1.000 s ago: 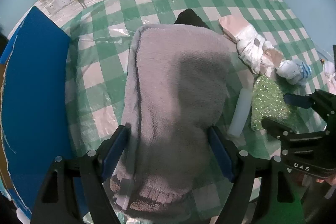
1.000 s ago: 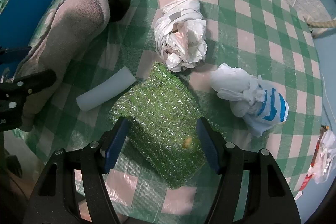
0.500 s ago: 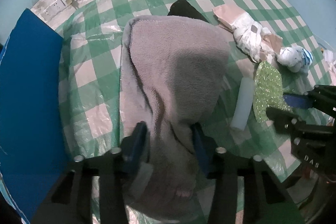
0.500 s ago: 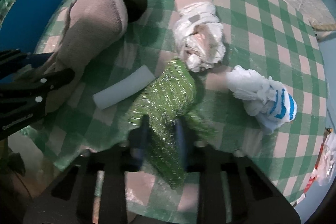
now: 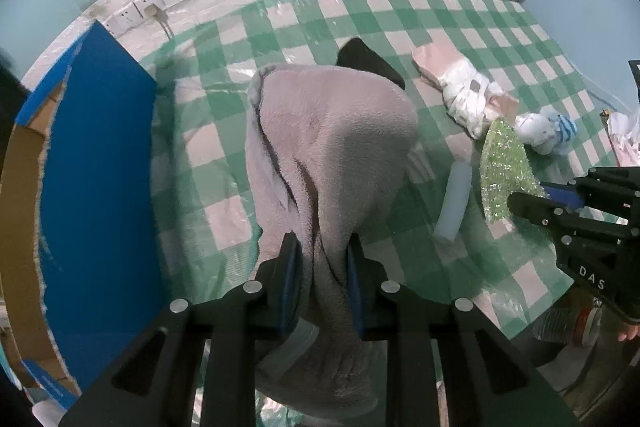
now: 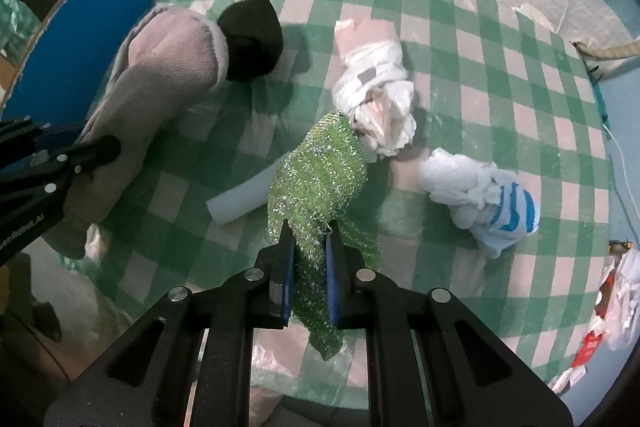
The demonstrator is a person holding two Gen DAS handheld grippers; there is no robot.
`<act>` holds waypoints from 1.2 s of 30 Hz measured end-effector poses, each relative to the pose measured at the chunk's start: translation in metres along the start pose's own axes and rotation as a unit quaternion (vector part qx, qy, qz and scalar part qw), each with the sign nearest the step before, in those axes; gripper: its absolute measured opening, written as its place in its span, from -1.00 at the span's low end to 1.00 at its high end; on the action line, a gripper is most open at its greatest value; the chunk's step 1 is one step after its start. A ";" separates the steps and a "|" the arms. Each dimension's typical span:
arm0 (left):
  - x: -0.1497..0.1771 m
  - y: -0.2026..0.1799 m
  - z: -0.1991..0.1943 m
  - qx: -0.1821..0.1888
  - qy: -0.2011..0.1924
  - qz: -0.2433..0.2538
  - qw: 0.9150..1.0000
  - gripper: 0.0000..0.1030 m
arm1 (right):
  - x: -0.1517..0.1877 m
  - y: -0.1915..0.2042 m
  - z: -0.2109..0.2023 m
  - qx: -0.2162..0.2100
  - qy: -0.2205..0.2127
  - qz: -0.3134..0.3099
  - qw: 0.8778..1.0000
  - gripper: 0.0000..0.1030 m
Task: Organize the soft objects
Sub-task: 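Lift the grey towel with the left tool while the right tool grasps the green scrubber, then carry the grey towel and green scrubber with both tools over the cardboard box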
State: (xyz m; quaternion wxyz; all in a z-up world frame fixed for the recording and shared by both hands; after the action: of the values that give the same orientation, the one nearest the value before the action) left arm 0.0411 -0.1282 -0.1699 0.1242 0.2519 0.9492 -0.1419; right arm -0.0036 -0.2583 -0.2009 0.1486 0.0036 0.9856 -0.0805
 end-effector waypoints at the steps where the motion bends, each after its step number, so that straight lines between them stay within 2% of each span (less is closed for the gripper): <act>1: 0.000 0.001 -0.004 -0.001 -0.004 0.000 1.000 -0.56 | 0.001 -0.003 -0.002 0.000 -0.003 0.001 1.000 -0.78; 13: 0.001 0.001 -0.043 -0.009 -0.041 0.003 0.999 -0.56 | 0.000 -0.007 -0.039 0.003 -0.025 0.008 1.000 -0.78; 24: 0.003 0.007 -0.062 -0.027 -0.057 0.001 0.998 -0.56 | -0.012 -0.001 -0.078 0.006 -0.062 0.001 0.998 -0.78; 36: 0.005 0.012 -0.082 -0.035 -0.077 0.000 0.996 -0.56 | -0.024 0.012 -0.101 0.004 -0.089 -0.012 0.996 -0.78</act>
State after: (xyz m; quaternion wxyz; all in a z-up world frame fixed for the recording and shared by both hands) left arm 0.0293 -0.0887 -0.0977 0.2056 0.2353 0.9413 -0.1279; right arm -0.0102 -0.2294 -0.1003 0.2351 -0.0143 0.9680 -0.0866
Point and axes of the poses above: each gripper's, at about its wrist camera, not at the fingertips, and z roughly the way its jaws point, y to its left, x to its underside, the point moved 1 cm from there along z, roughly the way its jaws point, and after that the axes turned 15 degrees about x, right-handed, at the moved point
